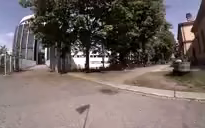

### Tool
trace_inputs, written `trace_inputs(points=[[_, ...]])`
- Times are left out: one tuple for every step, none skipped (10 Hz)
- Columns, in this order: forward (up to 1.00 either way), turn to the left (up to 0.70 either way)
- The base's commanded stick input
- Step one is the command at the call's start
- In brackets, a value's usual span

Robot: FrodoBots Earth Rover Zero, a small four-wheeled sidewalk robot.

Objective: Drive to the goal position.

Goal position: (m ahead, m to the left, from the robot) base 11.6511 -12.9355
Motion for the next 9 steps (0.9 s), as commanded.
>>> trace_inputs(points=[[0.70, 0.00], [0.70, 0.00], [0.70, 0.00], [0.70, 0.00], [0.70, 0.00], [0.70, 0.00], [0.70, 0.00], [0.70, 0.00], [0.70, 0.00]])
